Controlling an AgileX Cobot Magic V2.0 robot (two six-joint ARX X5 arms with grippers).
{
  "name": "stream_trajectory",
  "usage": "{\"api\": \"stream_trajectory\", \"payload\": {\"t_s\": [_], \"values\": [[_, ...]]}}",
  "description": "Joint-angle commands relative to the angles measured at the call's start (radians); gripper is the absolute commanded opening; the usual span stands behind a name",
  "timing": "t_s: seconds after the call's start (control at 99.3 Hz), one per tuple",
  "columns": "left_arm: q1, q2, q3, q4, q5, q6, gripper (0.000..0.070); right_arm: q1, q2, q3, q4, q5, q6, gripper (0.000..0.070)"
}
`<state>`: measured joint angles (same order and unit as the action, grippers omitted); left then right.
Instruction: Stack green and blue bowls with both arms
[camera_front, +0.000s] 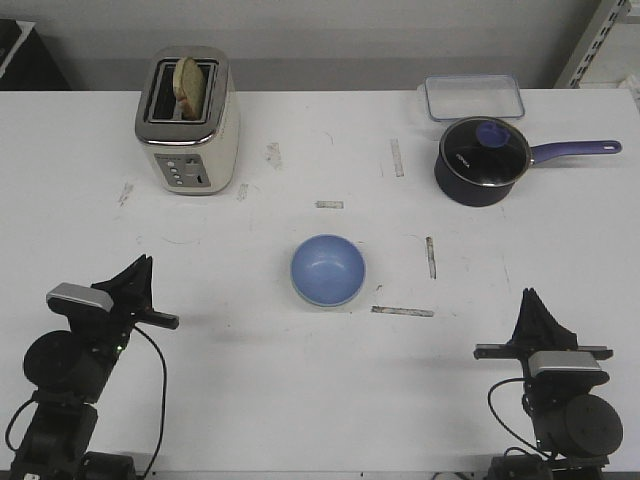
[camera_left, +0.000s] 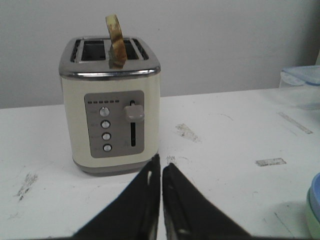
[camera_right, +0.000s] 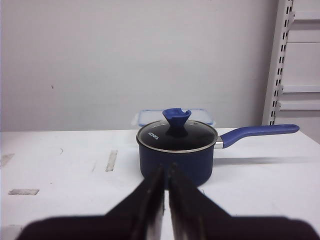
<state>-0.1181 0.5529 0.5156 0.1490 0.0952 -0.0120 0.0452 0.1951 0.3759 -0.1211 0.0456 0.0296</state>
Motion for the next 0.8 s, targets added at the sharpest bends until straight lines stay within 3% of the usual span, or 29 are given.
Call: {"api": "stream_trajectory", "payload": {"t_s": [0.0, 0.222, 0.373, 0.785], "values": [[0.000, -0.022, 0.004, 0.011, 0.002, 0.012, 0.0000, 0.001, 0.001, 0.004, 0.015, -0.001, -0.005, 0.0005], [0.000, -0.118, -0.011, 0.002, -0.011, 0.014, 0.0001, 0.001, 0.001, 0.004, 0.015, -0.001, -0.005, 0.0005], [0.013, -0.192, -0.113, 0.048, -0.126, 0.028, 0.0001, 0.001, 0.001, 0.004, 0.015, -0.001, -0.005, 0.0005], [0.049, -0.381, -0.371, 0.062, -0.126, 0.027, 0.0001, 0.001, 0.001, 0.004, 0.015, 0.000, -0.005, 0.0005]]}}
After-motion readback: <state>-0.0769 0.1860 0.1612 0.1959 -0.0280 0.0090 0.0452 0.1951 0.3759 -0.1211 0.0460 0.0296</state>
